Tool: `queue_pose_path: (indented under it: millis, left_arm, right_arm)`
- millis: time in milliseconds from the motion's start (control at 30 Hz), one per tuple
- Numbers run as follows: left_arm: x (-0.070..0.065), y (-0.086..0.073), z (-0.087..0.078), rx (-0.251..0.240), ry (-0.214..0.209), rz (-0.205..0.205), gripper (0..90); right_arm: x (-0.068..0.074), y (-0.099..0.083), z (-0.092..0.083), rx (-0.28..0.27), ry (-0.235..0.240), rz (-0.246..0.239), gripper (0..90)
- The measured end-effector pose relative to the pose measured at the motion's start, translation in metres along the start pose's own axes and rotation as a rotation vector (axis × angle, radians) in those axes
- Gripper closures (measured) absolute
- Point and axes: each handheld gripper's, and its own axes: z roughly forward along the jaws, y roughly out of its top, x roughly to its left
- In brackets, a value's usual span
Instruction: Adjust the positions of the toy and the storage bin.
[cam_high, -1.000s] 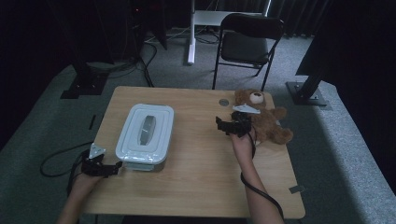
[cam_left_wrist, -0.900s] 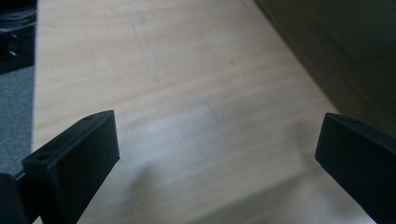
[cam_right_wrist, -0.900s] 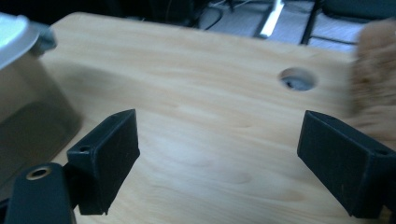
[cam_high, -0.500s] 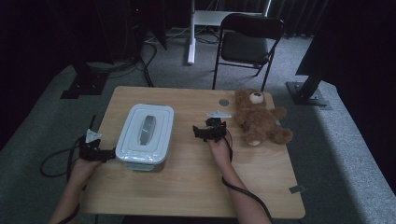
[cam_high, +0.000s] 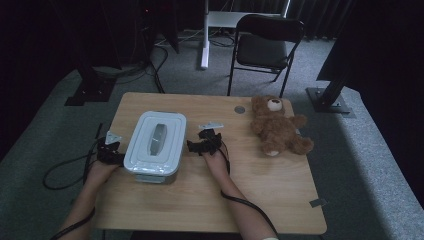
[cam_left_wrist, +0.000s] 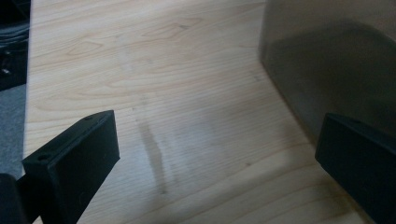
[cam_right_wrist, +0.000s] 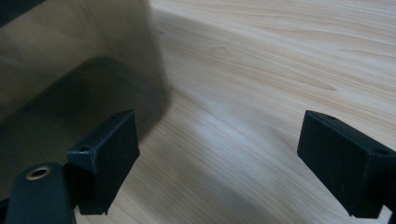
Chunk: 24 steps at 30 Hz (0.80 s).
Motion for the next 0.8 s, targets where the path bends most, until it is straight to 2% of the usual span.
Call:
queue_pose_path:
  millis: [33,133,167,233,300,400,633,800]
  left_arm:
    - [-0.002,0.0,0.0,0.001,-0.005,0.002,0.4]
    - [-0.006,0.001,-0.002,0.004,-0.013,0.009,0.4]
    - [-0.012,0.003,-0.004,0.001,-0.021,0.018,0.4]
    - [-0.018,0.004,-0.005,0.002,-0.007,0.025,0.4]
    - [-0.022,0.006,-0.006,0.002,-0.005,0.02,0.4]
    - [-0.031,0.006,-0.008,0.015,-0.028,0.019,0.4]
    - [-0.054,0.011,-0.011,0.043,-0.023,0.077,0.4]
    - [-0.063,0.012,-0.011,0.049,-0.034,0.074,0.4]
  right_arm:
    - [0.001,0.001,0.001,-0.007,0.014,0.001,12.0]
    - [0.003,0.003,0.001,-0.008,0.017,-0.003,12.0]
    - [0.005,0.005,0.0,-0.014,0.03,-0.007,12.0]
    - [0.005,0.006,-0.001,-0.015,0.011,-0.016,12.1]
    - [0.002,0.006,-0.002,-0.004,0.023,-0.005,12.1]
    - [-0.003,0.005,-0.003,0.011,0.029,-0.008,12.9]
    - [-0.014,0.0,-0.011,-0.009,0.043,-0.005,14.4]
    - [-0.019,-0.005,-0.018,0.001,0.053,-0.007,15.4]
